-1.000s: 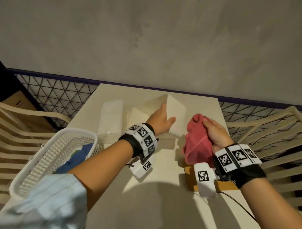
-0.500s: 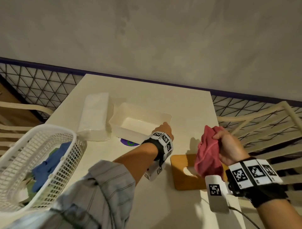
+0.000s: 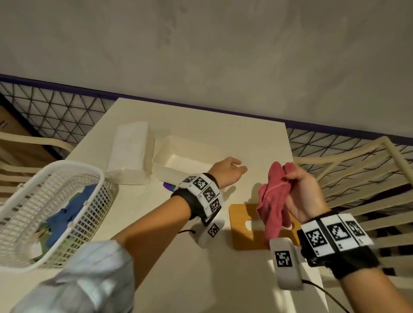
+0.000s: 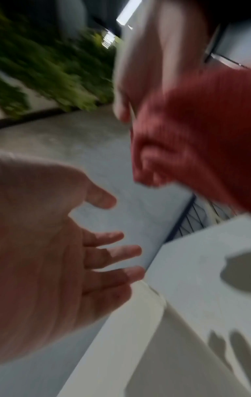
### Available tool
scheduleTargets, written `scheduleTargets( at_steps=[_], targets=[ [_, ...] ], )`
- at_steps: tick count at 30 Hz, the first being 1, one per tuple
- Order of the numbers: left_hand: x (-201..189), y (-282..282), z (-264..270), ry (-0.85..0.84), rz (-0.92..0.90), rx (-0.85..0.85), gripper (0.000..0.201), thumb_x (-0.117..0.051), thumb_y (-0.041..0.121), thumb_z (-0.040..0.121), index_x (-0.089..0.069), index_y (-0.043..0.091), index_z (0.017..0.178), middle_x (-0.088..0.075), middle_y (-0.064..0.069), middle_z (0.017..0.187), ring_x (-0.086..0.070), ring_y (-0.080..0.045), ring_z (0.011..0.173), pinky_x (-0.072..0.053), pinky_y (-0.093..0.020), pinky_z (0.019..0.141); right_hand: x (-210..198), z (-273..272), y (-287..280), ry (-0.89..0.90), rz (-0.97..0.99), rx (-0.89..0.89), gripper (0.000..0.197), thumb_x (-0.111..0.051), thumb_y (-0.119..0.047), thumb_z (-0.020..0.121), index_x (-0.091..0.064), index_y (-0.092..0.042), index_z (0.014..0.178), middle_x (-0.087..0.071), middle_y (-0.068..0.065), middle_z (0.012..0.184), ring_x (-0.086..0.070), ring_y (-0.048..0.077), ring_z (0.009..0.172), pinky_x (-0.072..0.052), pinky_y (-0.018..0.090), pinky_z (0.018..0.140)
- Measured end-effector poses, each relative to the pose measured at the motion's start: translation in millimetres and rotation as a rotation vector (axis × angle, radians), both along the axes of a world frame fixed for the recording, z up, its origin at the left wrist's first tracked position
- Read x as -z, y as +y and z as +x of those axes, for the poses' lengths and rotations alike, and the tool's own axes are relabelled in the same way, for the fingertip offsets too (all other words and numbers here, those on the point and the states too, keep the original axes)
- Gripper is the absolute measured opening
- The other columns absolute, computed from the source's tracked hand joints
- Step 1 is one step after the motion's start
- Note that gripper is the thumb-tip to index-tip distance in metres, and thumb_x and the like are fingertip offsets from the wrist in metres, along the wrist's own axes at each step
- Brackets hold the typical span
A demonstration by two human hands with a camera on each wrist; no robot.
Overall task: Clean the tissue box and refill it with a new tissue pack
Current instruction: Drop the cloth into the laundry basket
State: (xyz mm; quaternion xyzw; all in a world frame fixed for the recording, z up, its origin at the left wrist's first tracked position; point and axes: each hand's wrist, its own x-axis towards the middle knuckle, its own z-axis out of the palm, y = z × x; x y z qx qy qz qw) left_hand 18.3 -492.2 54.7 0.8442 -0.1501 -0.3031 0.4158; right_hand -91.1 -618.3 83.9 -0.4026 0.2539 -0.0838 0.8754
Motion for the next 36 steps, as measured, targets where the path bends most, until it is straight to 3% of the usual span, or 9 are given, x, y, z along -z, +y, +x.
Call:
scheduleTargets(
  at_steps=[2, 5, 10, 14, 16, 22, 27, 33, 36],
  targets=[
    [-22.3, 27.2, -19.2, 0.160, -0.208, -0.001, 0.043, -0.051, 0.041, 0.088, -0.048, 0.020, 0.125, -0.055, 0.001, 0.123, -0.053, -0.014, 0.109, -0.043, -0.025, 0.091, -3.7, 13.3, 18.0, -0.061, 0.013, -0.019, 0.028, -0.046, 0.006, 0.060, -0.037, -0.016, 0.075, -0.037, 0.004, 0.079, -0.041, 0.017, 0.067, -0.050, 0.038, 0.069],
    [-39.0, 77.0, -43.4, 0.235, -0.302, 0.020, 0.057, -0.059, 0.036, 0.084, -0.034, 0.024, 0.134, -0.056, 0.006, 0.103, -0.056, -0.007, 0.091, -0.043, -0.020, 0.078, -16.8, 37.0, 61.7, -0.071, -0.119, -0.082, 0.040, -0.031, 0.013, 0.082, -0.045, -0.016, 0.106, -0.048, 0.006, 0.090, -0.051, 0.015, 0.076, -0.048, 0.031, 0.075],
    [-54.3, 185.7, -53.1, -0.262, -0.139, -0.256, 0.038, -0.062, 0.021, 0.085, -0.054, 0.011, 0.120, -0.056, 0.003, 0.081, -0.058, -0.022, 0.081, -0.052, -0.041, 0.084, -41.4, 62.0, 150.1, -0.170, -0.290, -0.346, 0.038, -0.050, 0.010, 0.085, -0.048, -0.016, 0.113, -0.059, 0.003, 0.090, -0.058, 0.011, 0.070, -0.052, 0.016, 0.050],
    [-75.8, 283.2, -56.8, -0.542, 0.018, -0.514, 0.022, -0.065, 0.018, 0.082, -0.064, 0.019, 0.104, -0.062, 0.005, 0.082, -0.056, -0.009, 0.070, -0.046, -0.017, 0.070, -43.2, 72.6, 219.4, -0.279, -0.585, -0.617, 0.032, -0.063, 0.005, 0.079, -0.053, -0.014, 0.103, -0.056, -0.003, 0.090, -0.059, 0.012, 0.080, -0.057, 0.016, 0.062],
    [-78.6, 323.8, -55.3, -0.581, 0.110, -0.602, 0.020, -0.067, 0.018, 0.080, -0.065, 0.023, 0.100, -0.061, 0.005, 0.077, -0.055, -0.010, 0.066, -0.048, -0.019, 0.068, -35.7, 80.7, 256.2, -0.320, -0.839, -0.720, 0.033, -0.068, -0.004, 0.078, -0.055, -0.016, 0.106, -0.056, -0.004, 0.100, -0.055, 0.012, 0.092, -0.050, 0.012, 0.073],
    [-42.8, 399.6, -24.5, -0.352, 0.350, -0.597, 0.011, -0.071, 0.021, 0.077, -0.066, 0.018, 0.086, -0.062, -0.006, 0.074, -0.063, -0.028, 0.075, -0.055, -0.041, 0.073, -4.1, 114.4, 347.5, -0.163, -1.181, -0.957, 0.038, -0.063, -0.009, 0.083, -0.053, -0.006, 0.119, -0.059, 0.011, 0.124, -0.054, 0.027, 0.114, -0.041, 0.024, 0.090],
    [-19.6, 421.7, 6.5, -0.207, 0.522, -0.292, 0.013, -0.069, 0.028, 0.079, -0.057, 0.024, 0.075, -0.058, 0.004, 0.069, -0.052, -0.007, 0.060, -0.038, -0.018, 0.050, 17.8, 133.7, 371.7, -0.080, -1.263, -1.091, 0.037, -0.059, -0.009, 0.084, -0.053, -0.001, 0.120, -0.059, 0.018, 0.121, -0.054, 0.033, 0.112, -0.044, 0.031, 0.090],
    [-36.2, 415.3, 56.0, -0.250, 0.483, -0.038, 0.028, -0.057, 0.033, 0.087, -0.058, 0.022, 0.112, -0.065, -0.002, 0.099, -0.061, -0.013, 0.081, -0.046, -0.023, 0.070, 14.4, 177.6, 333.5, 0.101, -1.031, -0.663, 0.029, -0.057, -0.013, 0.087, -0.054, -0.008, 0.116, -0.053, 0.000, 0.074, -0.059, 0.026, 0.075, -0.053, 0.033, 0.057],
    [-43.0, 394.7, 90.6, -0.308, 0.345, -0.039, 0.029, -0.057, 0.029, 0.087, -0.059, 0.017, 0.114, -0.060, 0.002, 0.096, -0.059, -0.018, 0.098, -0.042, -0.021, 0.076, 18.2, 198.0, 305.1, 0.287, -1.080, -0.421, 0.039, -0.056, -0.015, 0.087, -0.047, -0.005, 0.124, -0.060, 0.011, 0.095, -0.059, 0.031, 0.090, -0.053, 0.043, 0.083]
  ],
)
